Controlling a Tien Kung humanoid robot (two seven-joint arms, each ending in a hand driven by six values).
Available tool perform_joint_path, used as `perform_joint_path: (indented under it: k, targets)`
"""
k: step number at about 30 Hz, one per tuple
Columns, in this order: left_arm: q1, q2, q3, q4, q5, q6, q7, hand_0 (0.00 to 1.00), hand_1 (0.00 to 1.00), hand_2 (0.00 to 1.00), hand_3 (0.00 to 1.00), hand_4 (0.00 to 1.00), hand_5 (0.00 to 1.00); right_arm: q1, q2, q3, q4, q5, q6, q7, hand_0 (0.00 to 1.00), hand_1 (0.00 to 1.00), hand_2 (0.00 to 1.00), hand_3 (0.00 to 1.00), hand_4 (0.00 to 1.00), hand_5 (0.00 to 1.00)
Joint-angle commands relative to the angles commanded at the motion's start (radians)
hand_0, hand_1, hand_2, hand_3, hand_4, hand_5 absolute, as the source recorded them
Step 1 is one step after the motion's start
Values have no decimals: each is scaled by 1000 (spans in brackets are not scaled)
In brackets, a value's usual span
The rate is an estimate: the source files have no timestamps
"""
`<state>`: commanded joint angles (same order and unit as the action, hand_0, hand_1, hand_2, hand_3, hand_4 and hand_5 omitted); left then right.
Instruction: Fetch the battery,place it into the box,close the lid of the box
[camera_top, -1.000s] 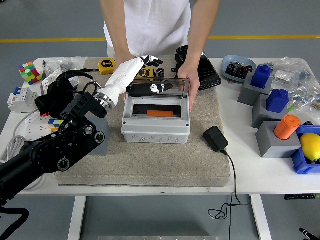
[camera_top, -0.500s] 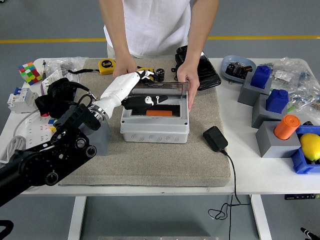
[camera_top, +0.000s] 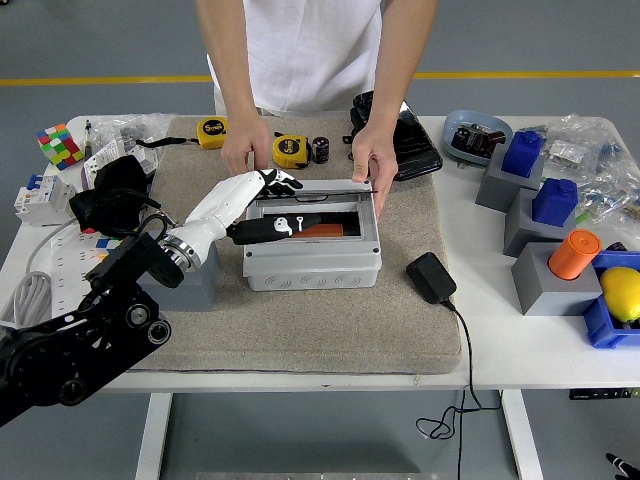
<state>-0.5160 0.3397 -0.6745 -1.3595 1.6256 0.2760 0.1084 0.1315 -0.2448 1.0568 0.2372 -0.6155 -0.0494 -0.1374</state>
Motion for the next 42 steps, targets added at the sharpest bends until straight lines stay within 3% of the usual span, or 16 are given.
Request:
perform_joint_path:
  k: [9, 14, 23, 29, 42]
  targets:
    - [33, 24, 17, -20, -29, -6, 2, 548, 596, 598, 669, 998, 851, -2, 2, 3, 1, -2, 2, 1, 658, 630, 630, 545, 943, 442]
    - [48, 29, -12, -48, -26, 2, -12, 545, 593, 598, 669, 998, 849, -3, 2, 4, 1, -3, 3, 2, 658, 631, 629, 546, 943, 442]
    - [73, 19, -136, -119, -19, 23, -44, 542, 599, 605, 667, 998, 847, -2, 3, 5, 1, -3, 2, 1, 658, 630, 630, 545, 943, 442]
    - [86, 4, -224, -120, -26, 49, -84, 539, 617, 621, 676, 998, 847, -1, 3, 6, 1, -4, 2, 1, 657, 631, 630, 545, 943, 442]
    - [165, -56, -499, -95, -215, 106, -242, 542, 638, 632, 680, 998, 847, 2, 4, 7, -5, -4, 2, 0, 657, 630, 630, 545, 944, 443]
